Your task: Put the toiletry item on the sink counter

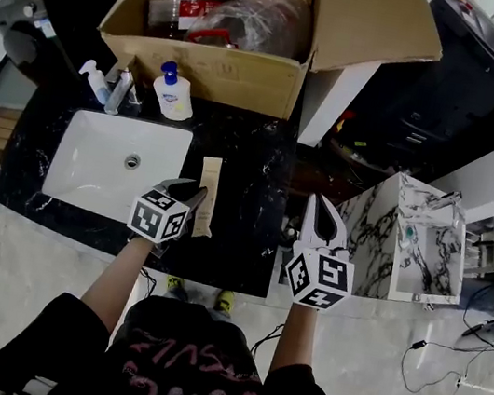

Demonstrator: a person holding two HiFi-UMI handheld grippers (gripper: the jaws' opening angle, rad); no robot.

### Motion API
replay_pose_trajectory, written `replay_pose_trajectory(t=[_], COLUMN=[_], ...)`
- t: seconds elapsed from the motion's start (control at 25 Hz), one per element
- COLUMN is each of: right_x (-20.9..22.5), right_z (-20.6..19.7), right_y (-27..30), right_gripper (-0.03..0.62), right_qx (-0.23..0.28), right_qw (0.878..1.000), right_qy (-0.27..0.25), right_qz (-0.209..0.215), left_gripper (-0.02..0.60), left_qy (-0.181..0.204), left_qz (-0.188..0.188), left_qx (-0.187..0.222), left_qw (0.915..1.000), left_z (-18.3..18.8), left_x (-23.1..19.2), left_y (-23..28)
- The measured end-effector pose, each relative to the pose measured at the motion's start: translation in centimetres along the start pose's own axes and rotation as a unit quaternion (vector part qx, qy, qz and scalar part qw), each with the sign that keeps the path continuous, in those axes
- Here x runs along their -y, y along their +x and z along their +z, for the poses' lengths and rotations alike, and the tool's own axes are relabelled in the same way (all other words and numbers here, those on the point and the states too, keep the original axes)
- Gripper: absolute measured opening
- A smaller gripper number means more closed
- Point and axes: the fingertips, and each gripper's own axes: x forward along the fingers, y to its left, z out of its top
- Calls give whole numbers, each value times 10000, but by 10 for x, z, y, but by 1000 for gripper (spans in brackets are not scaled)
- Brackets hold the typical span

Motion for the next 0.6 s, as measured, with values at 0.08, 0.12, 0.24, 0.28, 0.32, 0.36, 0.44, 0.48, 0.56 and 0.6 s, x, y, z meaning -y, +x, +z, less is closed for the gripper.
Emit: replay_pose_trajectory(t=[0.08,0.12,0.24,0.28,0.32,0.36,0.44,0.48,0.56,0.6], right_x=[-2,-3,-7,-8,-10,-11,-14,-15,-17,-18], right_z=[1,2,3,3,4,4,6,7,10,11], right_y=[-1,-2,-4,-4,-5,-5,-6,-7,-8,-9], right_gripper=[9,9,9,9,9,9,9,9,9,9], right_qx=[9,14,25,28,32,38,52,59,72,78], right_qw=[10000,10000,10000,10000,10000,10000,9999,9999,9999,9999], right_qy=[-4,-11,-39,-47,-53,-57,-67,-73,-92,-105], right_qz=[13,17,31,39,49,57,72,78,88,93], left_gripper=[76,74,67,65,60,57,51,48,43,40], left_qy=[27,52,143,164,180,190,219,257,362,408], left_qz=[38,54,104,122,139,153,178,194,222,227], left_qx=[72,100,190,227,275,334,458,504,551,568], left_qw=[10000,9999,9997,9995,9994,9991,9986,9982,9976,9973], left_z=[4,5,10,12,15,18,25,28,33,35], left_x=[-1,-1,-2,-2,-2,-1,0,1,4,5], left_y=[-5,-7,-16,-20,-23,-26,-33,-37,-42,-44])
